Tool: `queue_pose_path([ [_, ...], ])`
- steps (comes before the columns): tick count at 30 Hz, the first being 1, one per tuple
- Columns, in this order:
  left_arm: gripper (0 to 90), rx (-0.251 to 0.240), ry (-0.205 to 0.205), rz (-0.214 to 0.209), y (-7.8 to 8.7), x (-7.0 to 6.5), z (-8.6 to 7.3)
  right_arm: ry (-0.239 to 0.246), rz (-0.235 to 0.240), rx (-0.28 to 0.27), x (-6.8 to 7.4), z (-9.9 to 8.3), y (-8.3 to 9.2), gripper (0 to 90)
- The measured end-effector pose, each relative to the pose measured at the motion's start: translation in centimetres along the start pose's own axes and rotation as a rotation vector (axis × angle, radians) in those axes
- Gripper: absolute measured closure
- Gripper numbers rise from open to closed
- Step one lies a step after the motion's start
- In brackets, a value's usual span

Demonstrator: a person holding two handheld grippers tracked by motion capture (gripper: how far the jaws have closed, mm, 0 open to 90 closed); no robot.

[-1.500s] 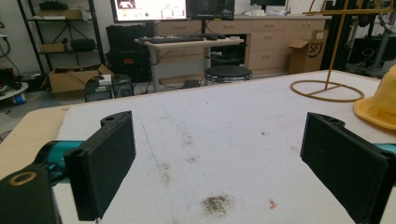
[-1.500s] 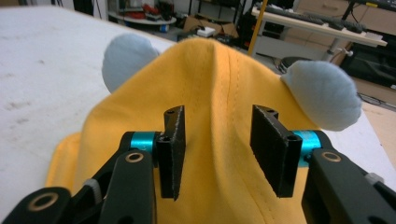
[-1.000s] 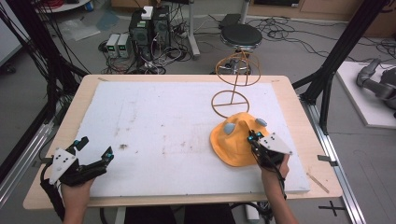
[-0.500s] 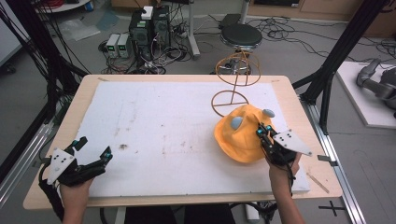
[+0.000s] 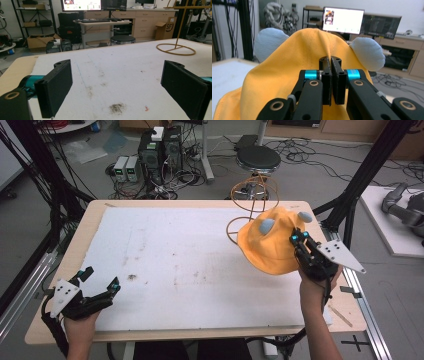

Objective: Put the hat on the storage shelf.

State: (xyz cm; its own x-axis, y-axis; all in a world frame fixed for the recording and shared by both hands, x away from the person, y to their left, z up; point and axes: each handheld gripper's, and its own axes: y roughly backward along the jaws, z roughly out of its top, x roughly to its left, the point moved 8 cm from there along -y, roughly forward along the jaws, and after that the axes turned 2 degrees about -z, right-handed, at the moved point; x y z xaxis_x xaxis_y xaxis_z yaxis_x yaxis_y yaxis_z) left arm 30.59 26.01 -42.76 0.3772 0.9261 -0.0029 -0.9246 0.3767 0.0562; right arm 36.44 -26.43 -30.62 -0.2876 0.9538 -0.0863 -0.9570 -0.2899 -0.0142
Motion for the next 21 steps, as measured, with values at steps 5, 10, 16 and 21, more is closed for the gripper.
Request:
queue_pose_path([
  [5, 10.7, 0.0, -0.003, 0.0, 0.0, 0.0, 0.1, 0.0, -0.015, -0.041, -0.7, 3.2, -0.7, 88.5],
  [10, 10.7, -0.001, -0.001, 0.004, 0.1, 0.1, 0.1, 0.001, -0.039, -0.059, -1.3, 5.7, -1.9, 88.5],
  [16, 10.7, -0.002, 0.002, 0.005, 0.0, 0.2, 0.1, -0.003, -0.054, -0.077, -1.6, 8.3, -3.5, 88.5],
  [21, 10.7, -0.005, 0.003, 0.003, -0.1, 0.3, 0.1, -0.008, -0.075, -0.097, -1.9, 10.4, -4.7, 88.5],
])
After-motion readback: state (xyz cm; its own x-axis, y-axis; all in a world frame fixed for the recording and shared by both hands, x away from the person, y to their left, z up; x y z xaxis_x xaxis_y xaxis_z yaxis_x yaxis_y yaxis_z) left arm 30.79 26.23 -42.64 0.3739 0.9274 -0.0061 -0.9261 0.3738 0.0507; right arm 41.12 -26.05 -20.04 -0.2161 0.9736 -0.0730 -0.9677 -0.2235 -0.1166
